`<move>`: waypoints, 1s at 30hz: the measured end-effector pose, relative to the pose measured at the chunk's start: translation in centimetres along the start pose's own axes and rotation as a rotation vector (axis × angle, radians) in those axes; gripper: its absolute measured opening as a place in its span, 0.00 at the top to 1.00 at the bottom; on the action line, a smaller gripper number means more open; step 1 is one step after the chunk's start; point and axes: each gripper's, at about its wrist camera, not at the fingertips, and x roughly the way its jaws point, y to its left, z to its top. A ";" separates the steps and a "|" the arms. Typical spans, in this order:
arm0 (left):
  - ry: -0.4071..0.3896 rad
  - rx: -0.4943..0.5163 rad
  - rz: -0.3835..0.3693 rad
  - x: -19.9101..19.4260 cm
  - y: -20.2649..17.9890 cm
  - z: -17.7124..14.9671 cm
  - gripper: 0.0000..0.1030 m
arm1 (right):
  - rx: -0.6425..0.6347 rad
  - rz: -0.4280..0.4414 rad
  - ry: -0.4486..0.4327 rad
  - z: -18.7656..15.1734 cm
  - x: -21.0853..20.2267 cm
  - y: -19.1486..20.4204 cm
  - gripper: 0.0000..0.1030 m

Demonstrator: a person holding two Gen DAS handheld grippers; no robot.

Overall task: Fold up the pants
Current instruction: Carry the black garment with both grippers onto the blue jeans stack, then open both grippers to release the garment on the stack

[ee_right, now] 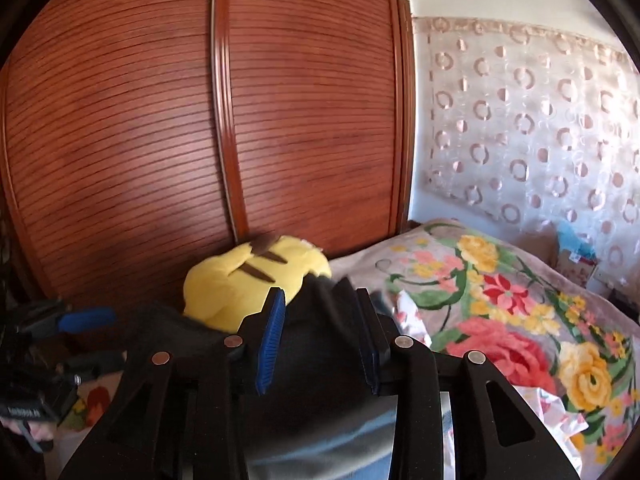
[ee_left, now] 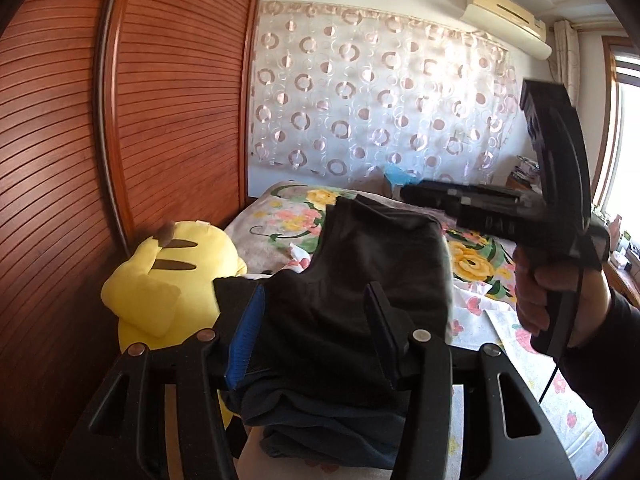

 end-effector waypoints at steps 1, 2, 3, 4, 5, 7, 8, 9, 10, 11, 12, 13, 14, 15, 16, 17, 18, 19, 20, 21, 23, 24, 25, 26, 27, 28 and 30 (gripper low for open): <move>0.006 0.009 -0.003 0.2 -0.3 -0.1 0.49 | -0.004 0.009 0.014 -0.7 0.0 -0.2 0.65; 0.013 0.014 -0.006 0.4 -0.4 -0.2 0.49 | -0.007 0.011 0.027 -1.1 0.1 -0.3 0.65; 0.029 0.020 -0.009 0.8 -0.6 -0.5 0.49 | -0.011 0.006 0.040 -1.6 0.4 -0.4 0.66; 0.051 0.026 -0.010 1.2 -0.8 -0.8 0.49 | -0.014 -0.005 0.051 -1.9 0.7 -0.5 0.66; 0.064 0.029 -0.009 1.5 -0.8 -1.1 0.49 | -0.010 -0.015 0.062 -2.1 1.0 -0.9 0.66; 0.096 0.032 0.001 2.4 -0.8 -1.8 0.49 | 0.012 -0.033 0.076 -1.9 2.0 -1.6 0.66; 0.106 0.032 0.003 2.6 -0.7 -2.1 0.49 | 0.026 -0.044 0.080 -2.1 2.1 -2.0 0.66; 0.116 0.030 0.005 2.9 -0.6 -2.3 0.49 | 0.039 -0.056 0.086 -1.9 2.5 -2.2 0.66; 0.124 0.027 0.005 3.1 -0.5 -2.4 0.49 | 0.053 -0.060 0.096 -1.9 2.9 -2.4 0.66; 0.132 0.024 0.004 3.3 -0.5 -2.5 0.49 | 0.059 -0.055 0.103 -2.1 3.0 -2.5 0.66; 0.136 0.023 0.002 3.4 -0.5 -2.5 0.49 | 0.059 -0.054 0.102 -1.9 3.4 -2.2 0.66; 0.138 0.022 0.001 3.5 -0.5 -2.6 0.49 | 0.057 -0.054 0.099 -1.9 3.5 -2.0 0.66; 0.138 0.023 0.002 3.4 -0.6 -2.6 0.49 | 0.056 -0.055 0.096 -1.8 3.5 -1.8 0.66; 0.138 0.026 0.005 3.4 -0.6 -2.6 0.49 | 0.059 -0.056 0.092 -1.8 3.7 -1.6 0.66; 0.137 0.029 0.007 3.3 -0.7 -2.6 0.49 | 0.064 -0.057 0.087 -1.7 3.4 -1.4 0.66; 0.137 0.029 0.009 3.3 -0.7 -2.6 0.49 | 0.073 -0.058 0.082 -1.6 3.2 -1.3 0.66; 0.137 0.030 0.010 3.3 -0.7 -2.6 0.49 | 0.080 -0.059 0.078 -1.9 3.1 -1.2 0.66; 0.137 0.030 0.011 3.1 -0.7 -2.5 0.48 | 0.085 -0.063 0.074 -1.9 2.8 -1.0 0.66; 0.137 0.033 0.012 3.1 -0.7 -2.5 0.48 | 0.088 -0.068 0.071 -1.8 2.5 -0.7 0.66; 0.138 0.038 0.014 3.0 -0.6 -2.4 0.48 | 0.091 -0.072 0.070 -2.3 2.3 -0.6 0.66; 0.140 0.042 0.017 2.9 -0.5 -2.5 0.47 | 0.100 -0.082 0.066 -2.6 1.5 -0.1 0.66; 0.138 0.043 0.018 2.7 -0.5 -2.4 0.46 | 0.108 -0.079 0.065 -2.7 1.2 0.1 0.66; 0.136 0.046 0.021 2.5 -0.5 -2.4 0.46 | 0.115 -0.077 0.063 -2.9 1.1 0.1 0.66; 0.133 0.049 0.022 2.2 -0.5 -2.4 0.42 | 0.121 -0.075 0.060 -2.9 0.7 0.4 0.66; 0.127 0.050 0.022 1.9 -0.5 -2.4 0.32 | 0.125 -0.075 0.057 -3.0 0.4 0.6 0.66; 0.116 0.049 0.026 1.4 -0.4 -2.4 0.28 | 0.128 -0.073 0.055 -3.1 0.1 0.8 0.66; 0.103 0.047 0.020 0.8 -0.3 -2.4 0.21 | 0.126 -0.073 0.052 -3.3 -0.4 1.3 0.66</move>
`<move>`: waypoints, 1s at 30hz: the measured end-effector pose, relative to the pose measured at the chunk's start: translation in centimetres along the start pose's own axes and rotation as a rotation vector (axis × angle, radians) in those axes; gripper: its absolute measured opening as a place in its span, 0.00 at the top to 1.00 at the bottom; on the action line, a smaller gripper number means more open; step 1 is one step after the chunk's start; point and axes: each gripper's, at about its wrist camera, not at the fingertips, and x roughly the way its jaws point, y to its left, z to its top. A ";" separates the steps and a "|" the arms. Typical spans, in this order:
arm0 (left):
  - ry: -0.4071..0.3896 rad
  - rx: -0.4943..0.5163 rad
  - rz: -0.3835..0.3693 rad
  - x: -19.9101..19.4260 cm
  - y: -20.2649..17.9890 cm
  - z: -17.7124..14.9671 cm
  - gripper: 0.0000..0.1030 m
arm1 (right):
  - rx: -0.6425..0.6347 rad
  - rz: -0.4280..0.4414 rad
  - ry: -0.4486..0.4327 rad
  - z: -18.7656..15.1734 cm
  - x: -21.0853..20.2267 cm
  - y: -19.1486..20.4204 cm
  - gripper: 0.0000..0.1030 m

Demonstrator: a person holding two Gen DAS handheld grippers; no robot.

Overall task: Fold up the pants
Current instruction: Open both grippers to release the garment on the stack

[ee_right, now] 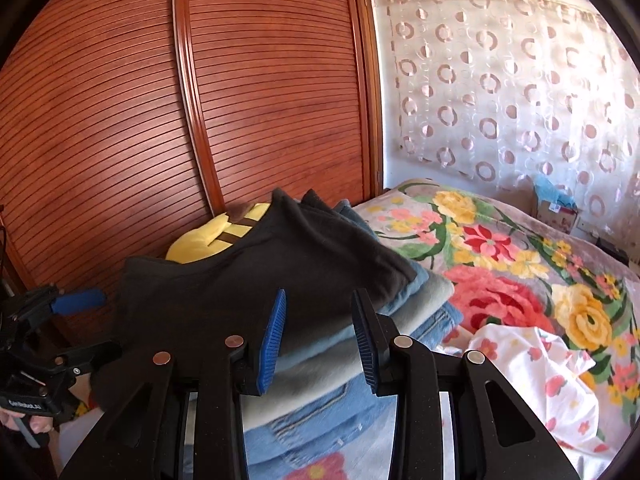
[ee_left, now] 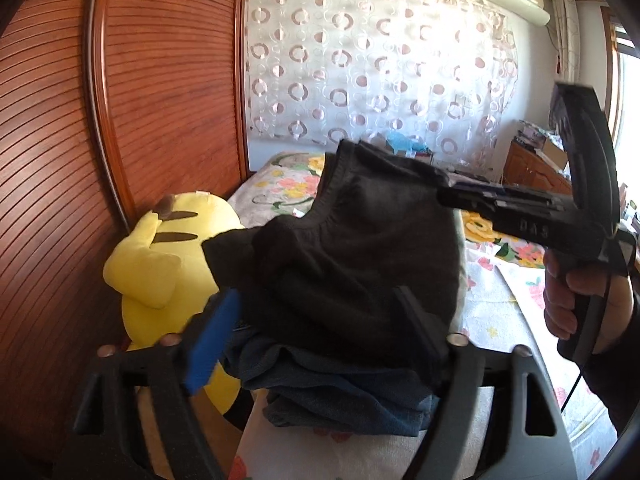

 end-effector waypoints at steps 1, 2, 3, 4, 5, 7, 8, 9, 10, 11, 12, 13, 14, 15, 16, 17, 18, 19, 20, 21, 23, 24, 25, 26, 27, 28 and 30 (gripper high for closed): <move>0.002 0.001 -0.003 -0.3 0.0 0.0 0.21 | 0.000 -0.002 -0.001 -0.2 -0.3 0.2 0.66; 0.003 0.004 -0.003 -0.4 0.1 0.0 0.21 | 0.000 -0.003 -0.002 -0.4 -0.6 0.4 0.66; 0.000 0.009 0.001 -0.7 0.0 -0.1 0.20 | 0.001 -0.001 -0.002 -0.6 -0.9 0.6 0.66; -0.004 0.013 0.005 -1.0 0.0 -0.1 0.16 | 0.002 0.000 -0.005 -0.7 -1.2 0.8 0.66; -0.012 0.020 0.011 -1.4 -0.1 -0.1 0.10 | 0.003 -0.001 -0.007 -0.8 -1.5 1.0 0.66; -0.019 0.027 0.014 -1.9 -0.1 -0.1 0.10 | 0.006 -0.001 -0.010 -1.2 -2.1 1.4 0.66; -0.020 0.028 0.026 -2.0 -0.1 -0.1 0.10 | 0.006 -0.001 -0.009 -1.3 -2.4 1.5 0.66; -0.020 0.032 0.047 -2.2 -0.2 -0.1 0.10 | 0.005 -0.004 -0.010 -1.4 -2.6 1.7 0.66; -0.021 0.035 0.050 -2.4 -0.2 -0.1 0.10 | 0.004 -0.006 -0.009 -1.5 -2.9 1.8 0.66; -0.019 0.036 0.043 -2.5 -0.2 -0.1 0.10 | 0.003 -0.010 -0.009 -1.6 -3.1 2.0 0.66; -0.018 0.034 0.039 -2.7 -0.2 -0.2 0.10 | 0.003 -0.014 -0.009 -1.6 -3.3 2.1 0.66; -0.018 0.032 0.038 -3.0 -0.1 -0.3 0.10 | 0.003 -0.017 -0.008 -1.7 -3.6 2.3 0.65; -0.019 0.032 0.032 -3.2 -0.1 -0.3 0.10 | 0.004 -0.020 -0.008 -1.8 -3.9 2.4 0.64; -0.018 0.031 0.023 -3.4 -0.1 -0.3 0.10 | 0.008 -0.025 -0.008 -1.9 -4.1 2.6 0.59; -0.016 0.030 0.011 -3.6 -0.2 -0.4 0.10 | 0.010 -0.027 -0.010 -2.1 -4.4 2.7 0.57; -0.013 0.031 0.007 -3.7 -0.2 -0.5 0.10 | 0.015 -0.029 -0.010 -2.3 -4.7 2.8 0.55; -0.009 0.032 0.010 -3.8 -0.3 -0.6 0.10 | 0.018 -0.032 -0.010 -2.3 -4.9 2.9 0.52; -0.005 0.031 0.018 -3.9 -0.3 -0.7 0.10 | 0.022 -0.036 -0.008 -2.5 -5.1 3.0 0.51; -0.001 0.029 0.017 -3.8 -0.4 -0.8 0.10 | 0.026 -0.039 -0.009 -2.7 -5.5 3.1 0.48; 0.003 0.028 0.006 -3.8 -0.4 -0.9 0.10 | 0.030 -0.044 -0.010 -2.9 -5.8 3.2 0.46; 0.008 0.026 -0.010 -3.9 -0.6 -1.1 0.10 | 0.034 -0.055 -0.008 -3.5 -6.4 3.5 0.44; 0.010 0.026 -0.004 -3.9 -0.7 -1.2 0.10 | 0.036 -0.060 -0.006 -3.7 -6.6 3.7 0.43; 0.009 0.031 0.004 -4.0 -0.9 -1.4 0.10 | 0.038 -0.070 -0.005 -3.9 -7.0 3.9 0.43; 0.005 0.036 0.003 -4.1 -1.0 -1.5 0.10 | 0.042 -0.078 -0.004 -4.1 -7.3 4.1 0.41; 0.002 0.038 0.000 -4.3 -1.1 -1.6 0.10 | 0.046 -0.083 -0.005 -4.2 -7.7 4.2 0.39; 0.002 0.037 -0.003 -4.3 -1.3 -1.8 0.10 | 0.049 -0.084 -0.007 -4.3 -8.2 4.5 0.38; 0.006 0.037 -0.012 -4.5 -1.6 -1.9 0.10 | 0.057 -0.090 -0.009 -4.6 -9.0 5.0 0.37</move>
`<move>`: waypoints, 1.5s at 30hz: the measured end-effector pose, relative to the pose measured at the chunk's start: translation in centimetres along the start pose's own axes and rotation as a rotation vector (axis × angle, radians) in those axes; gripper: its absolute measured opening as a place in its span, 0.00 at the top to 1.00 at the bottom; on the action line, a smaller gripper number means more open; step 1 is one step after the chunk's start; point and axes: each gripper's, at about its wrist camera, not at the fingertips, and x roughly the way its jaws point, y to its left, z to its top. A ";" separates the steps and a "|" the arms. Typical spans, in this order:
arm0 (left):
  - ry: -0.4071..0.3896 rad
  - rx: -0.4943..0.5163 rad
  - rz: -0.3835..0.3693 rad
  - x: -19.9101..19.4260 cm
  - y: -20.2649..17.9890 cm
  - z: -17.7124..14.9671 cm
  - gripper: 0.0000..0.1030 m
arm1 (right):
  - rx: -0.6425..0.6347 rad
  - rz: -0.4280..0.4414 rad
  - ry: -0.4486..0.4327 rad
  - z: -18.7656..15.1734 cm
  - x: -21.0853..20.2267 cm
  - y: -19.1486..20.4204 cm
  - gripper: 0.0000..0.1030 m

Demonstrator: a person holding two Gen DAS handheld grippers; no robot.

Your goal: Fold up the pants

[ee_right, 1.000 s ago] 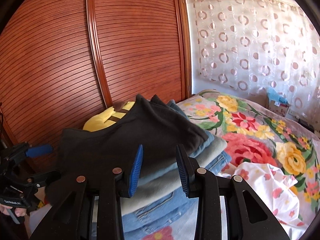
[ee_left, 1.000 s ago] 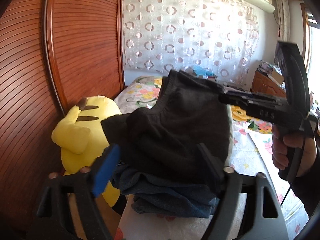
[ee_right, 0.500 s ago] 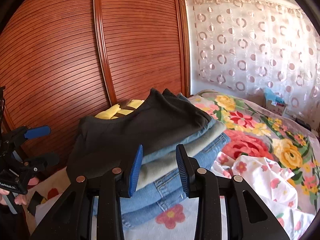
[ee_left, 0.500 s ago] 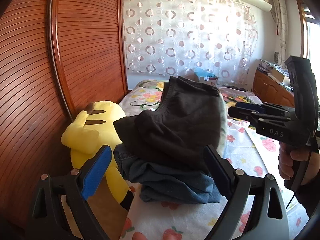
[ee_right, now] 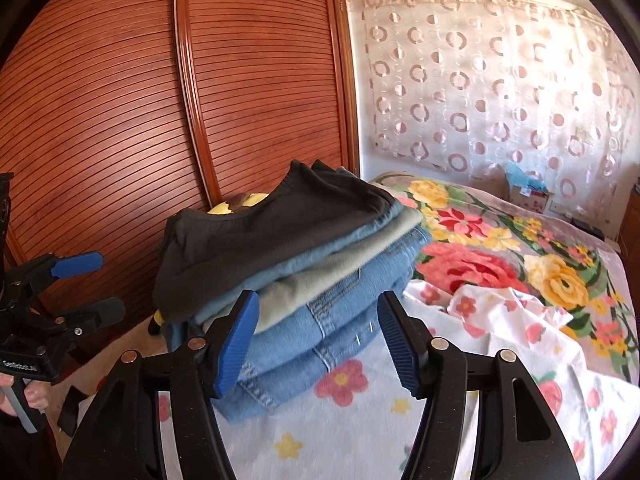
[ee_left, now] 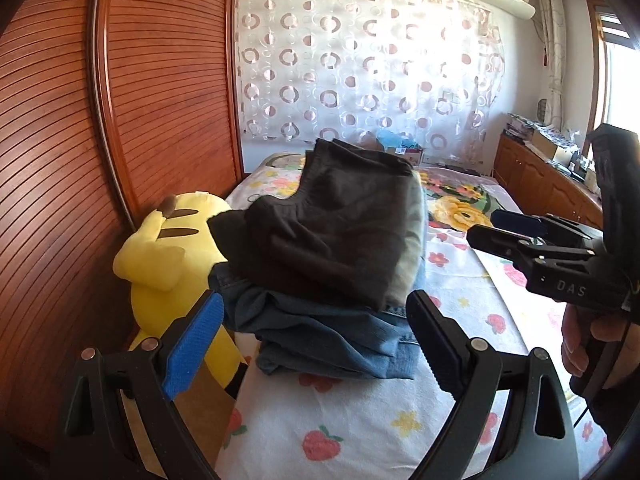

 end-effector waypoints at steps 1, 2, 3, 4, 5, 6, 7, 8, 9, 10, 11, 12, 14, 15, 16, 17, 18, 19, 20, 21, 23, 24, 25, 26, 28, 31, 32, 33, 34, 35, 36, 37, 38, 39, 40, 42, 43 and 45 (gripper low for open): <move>0.000 0.004 -0.005 -0.1 -0.3 -0.1 0.10 | 0.003 -0.004 -0.003 -0.2 -0.5 0.1 0.37; 0.000 0.008 -0.007 -0.2 -0.5 -0.2 0.10 | 0.007 -0.008 -0.005 -0.3 -0.9 0.2 0.36; 0.001 0.014 -0.007 -0.3 -0.9 -0.2 0.10 | 0.008 -0.012 -0.006 -0.5 -1.4 0.3 0.35; 0.000 0.019 -0.011 -0.5 -1.3 -0.3 0.10 | 0.010 -0.021 -0.006 -0.7 -1.9 0.4 0.35; 0.000 0.021 -0.016 -0.6 -1.5 -0.4 0.10 | 0.014 -0.030 -0.006 -0.9 -2.4 0.4 0.34; 0.000 0.024 -0.027 -0.7 -1.9 -0.5 0.10 | 0.017 -0.034 -0.005 -1.1 -2.9 0.5 0.32; 0.002 0.027 -0.035 -0.8 -2.2 -0.6 0.10 | 0.024 -0.039 -0.006 -1.3 -3.5 0.5 0.32; 0.005 0.029 -0.042 -0.9 -2.7 -0.6 0.10 | 0.032 -0.051 -0.007 -1.7 -4.2 0.4 0.29; 0.007 0.033 -0.049 -0.9 -3.1 -0.7 0.10 | 0.039 -0.063 -0.010 -2.1 -4.9 0.4 0.27; 0.007 0.040 -0.059 -1.1 -3.6 -0.8 0.10 | 0.046 -0.073 -0.012 -2.4 -5.5 0.4 0.26; 0.005 0.045 -0.068 -1.2 -4.0 -0.9 0.10 | 0.051 -0.085 -0.012 -2.8 -6.2 0.5 0.24; 0.003 0.050 -0.077 -1.4 -4.4 -1.0 0.10 | 0.052 -0.101 -0.012 -3.1 -6.9 0.5 0.22; -0.002 0.058 -0.098 -1.8 -5.2 -1.1 0.10 | 0.058 -0.136 -0.021 -3.7 -8.5 0.6 0.22; -0.003 0.063 -0.107 -2.0 -5.7 -1.2 0.10 | 0.063 -0.149 -0.025 -4.0 -9.2 0.5 0.22; -0.004 0.070 -0.116 -2.2 -6.1 -1.3 0.10 | 0.068 -0.170 -0.027 -4.3 -10.0 0.5 0.22; -0.006 0.076 -0.127 -2.5 -6.6 -1.4 0.10 | 0.073 -0.189 -0.030 -4.6 -10.8 0.6 0.22; -0.007 0.082 -0.136 -2.8 -7.0 -1.5 0.10 | 0.077 -0.203 -0.034 -4.9 -11.5 0.8 0.22; -0.010 0.088 -0.147 -3.1 -7.5 -1.7 0.10 | 0.084 -0.218 -0.038 -5.2 -12.4 1.0 0.22; -0.011 0.093 -0.154 -3.3 -7.9 -1.8 0.10 | 0.089 -0.234 -0.044 -5.5 -13.2 1.2 0.22; -0.013 0.098 -0.162 -3.6 -8.4 -1.9 0.10 | 0.092 -0.250 -0.048 -5.8 -13.9 1.4 0.22; -0.017 0.109 -0.179 -4.2 -9.3 -2.3 0.10 | 0.097 -0.287 -0.057 -6.5 -15.6 2.0 0.22; -0.017 0.114 -0.185 -4.5 -9.7 -2.5 0.10 | 0.102 -0.298 -0.059 -6.9 -16.3 2.2 0.22; -0.016 0.120 -0.190 -4.8 -10.2 -2.7 0.10 | 0.110 -0.313 -0.060 -7.2 -16.9 2.5 0.22; -0.016 0.124 -0.191 -5.2 -10.6 -2.9 0.10 | 0.120 -0.323 -0.063 -7.6 -17.7 2.8 0.22; -0.016 0.130 -0.201 -5.7 -11.4 -3.3 0.10 | 0.148 -0.333 -0.073 -8.4 -19.2 3.2 0.22; -0.015 0.141 -0.229 -6.9 -12.5 -3.8 0.10 | 0.174 -0.354 -0.080 -9.2 -20.8 3.9 0.22; -0.016 0.145 -0.236 -7.4 -12.9 -4.0 0.10 | 0.184 -0.363 -0.077 -9.5 -21.4 4.0 0.22; -0.016 0.151 -0.242 -7.8 -13.3 -4.2 0.10 | 0.193 -0.370 -0.073 -9.8 -21.8 4.2 0.22; -0.015 0.163 -0.246 -8.2 -13.8 -4.5 0.10 | 0.204 -0.381 -0.067 -9.9 -22.2 4.3 0.22; -0.014 0.172 -0.246 -8.6 -14.1 -4.7 0.10 | 0.211 -0.391 -0.065 -10.1 -22.6 4.4 0.22; -0.015 0.183 -0.246 -9.0 -14.6 -5.0 0.10 | 0.216 -0.399 -0.062 -10.3 -23.0 4.6 0.22; -0.016 0.188 -0.248 -9.4 -14.9 -5.2 0.10 | 0.222 -0.410 -0.059 -10.4 -23.4 4.8 0.22; -0.015 0.193 -0.255 -9.8 -15.3 -5.4 0.10 | 0.227 -0.420 -0.056 -10.5 -23.7 4.8 0.22; -0.013 0.196 -0.265 -10.1 -15.7 -5.6 0.10 | 0.233 -0.430 -0.054 -10.6 -24.1 5.0 0.22; -0.013 0.197 -0.273 -10.4 -16.1 -5.8 0.10 | 0.235 -0.437 -0.054 -10.7 -24.4 5.3 0.22; -0.013 0.206 -0.284 -10.8 -16.9 -6.1 0.10 | 0.235 -0.456 -0.056 -10.6 -24.8 5.7 0.22; -0.016 0.211 -0.286 -11.0 -17.3 -6.2 0.10 | 0.236 -0.464 -0.058 -10.5 -24.9 5.9 0.22; -0.027 0.218 -0.279 -11.5 -18.0 -6.2 0.10 | 0.244 -0.468 -0.064 -10.2 -25.1 6.5 0.22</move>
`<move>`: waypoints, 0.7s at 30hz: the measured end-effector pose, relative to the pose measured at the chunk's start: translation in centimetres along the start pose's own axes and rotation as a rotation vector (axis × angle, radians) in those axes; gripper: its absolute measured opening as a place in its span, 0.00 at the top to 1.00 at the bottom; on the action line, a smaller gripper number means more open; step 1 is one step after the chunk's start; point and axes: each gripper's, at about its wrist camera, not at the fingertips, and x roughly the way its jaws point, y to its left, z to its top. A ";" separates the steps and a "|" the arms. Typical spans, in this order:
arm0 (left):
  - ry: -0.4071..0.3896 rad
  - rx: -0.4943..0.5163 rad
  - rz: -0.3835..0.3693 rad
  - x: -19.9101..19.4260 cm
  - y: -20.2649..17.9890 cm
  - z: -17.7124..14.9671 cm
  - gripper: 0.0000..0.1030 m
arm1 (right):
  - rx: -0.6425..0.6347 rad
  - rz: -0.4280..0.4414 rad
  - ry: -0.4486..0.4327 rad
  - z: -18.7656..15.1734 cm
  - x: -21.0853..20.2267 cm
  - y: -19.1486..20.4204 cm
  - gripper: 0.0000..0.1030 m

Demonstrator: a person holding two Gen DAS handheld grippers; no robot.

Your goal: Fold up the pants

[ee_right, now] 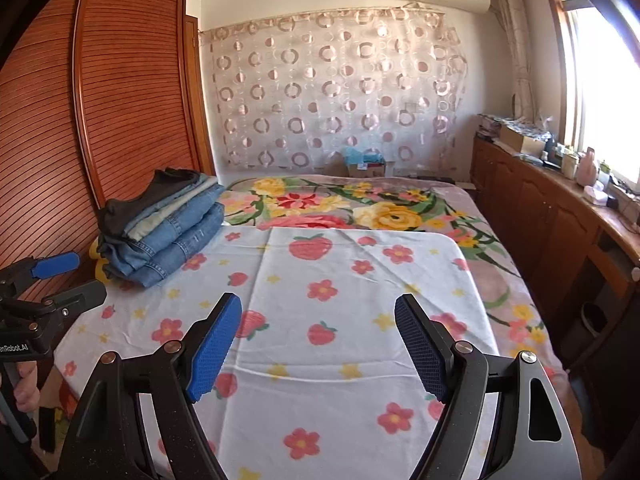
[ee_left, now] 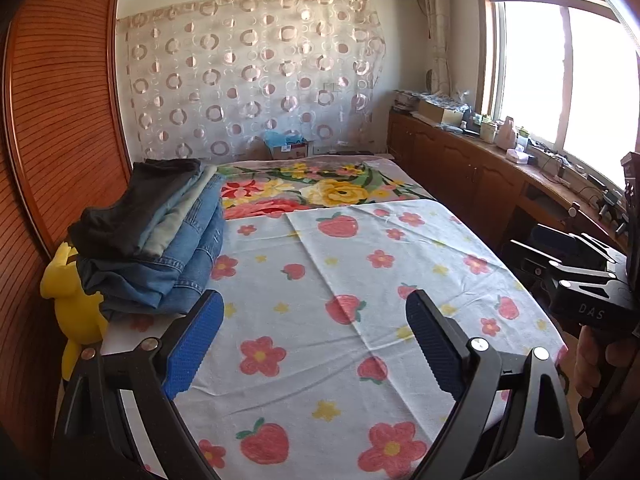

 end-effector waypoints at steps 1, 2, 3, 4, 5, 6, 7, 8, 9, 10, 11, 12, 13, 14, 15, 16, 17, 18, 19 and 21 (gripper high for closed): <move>-0.004 0.003 0.000 -0.2 -0.3 0.1 0.10 | 0.006 0.003 -0.005 0.0 -0.3 0.1 0.22; -0.008 0.005 -0.004 -0.5 -0.6 0.2 0.10 | 0.010 0.001 -0.012 0.0 -0.7 0.2 0.22; -0.013 0.008 -0.006 -0.7 -0.8 0.4 0.10 | 0.012 -0.002 -0.020 0.0 -1.0 0.3 0.22; -0.021 0.011 -0.003 -1.0 -1.0 0.5 0.10 | 0.012 -0.002 -0.032 0.1 -1.4 0.5 0.22; -0.028 0.013 0.001 -1.3 -1.2 0.7 0.10 | 0.011 -0.001 -0.042 0.1 -1.8 0.7 0.22; -0.037 0.013 0.002 -1.6 -1.3 0.9 0.10 | 0.011 -0.001 -0.049 0.1 -2.1 0.9 0.22; -0.046 0.012 0.001 -2.0 -1.5 1.0 0.10 | 0.010 -0.002 -0.055 0.2 -2.4 1.3 0.22; -0.052 0.010 0.003 -2.3 -1.6 1.2 0.10 | 0.009 -0.002 -0.060 0.2 -2.6 1.5 0.22; -0.058 0.010 0.008 -2.7 -1.7 1.3 0.10 | 0.008 0.000 -0.065 0.1 -2.8 1.6 0.22; -0.067 0.012 0.015 -3.0 -1.7 1.4 0.10 | 0.007 0.004 -0.072 0.0 -3.1 1.9 0.22; -0.072 0.013 0.020 -3.2 -1.8 1.5 0.10 | 0.007 0.006 -0.079 0.1 -3.4 2.1 0.22; -0.080 0.011 0.023 -3.6 -1.8 1.6 0.10 | 0.008 0.006 -0.086 -0.1 -3.6 2.2 0.22; -0.086 0.010 0.023 -3.9 -1.7 1.6 0.10 | 0.008 0.009 -0.095 -0.2 -4.1 2.5 0.22; -0.093 0.007 0.024 -4.2 -1.6 1.6 0.10 | 0.008 0.010 -0.101 -0.4 -4.5 2.5 0.22; -0.102 0.005 0.027 -4.6 -1.6 1.7 0.10 | 0.009 0.012 -0.109 -0.7 -4.8 2.4 0.22; -0.109 0.005 0.028 -4.9 -1.5 1.7 0.10 | 0.010 0.014 -0.118 -0.9 -5.0 2.3 0.22; -0.114 0.005 0.030 -5.2 -1.4 1.8 0.10 | 0.011 0.015 -0.128 -1.3 -5.4 2.2 0.22; -0.123 0.006 0.033 -5.5 -1.3 1.8 0.10 | 0.012 0.014 -0.139 -1.5 -5.6 2.1 0.22; -0.129 0.006 0.035 -5.7 -1.1 1.8 0.10 | 0.012 0.010 -0.150 -1.8 -5.8 2.2 0.22; -0.141 0.003 0.043 -6.3 -0.8 1.9 0.10 | 0.007 0.002 -0.169 -2.3 -6.3 2.2 0.22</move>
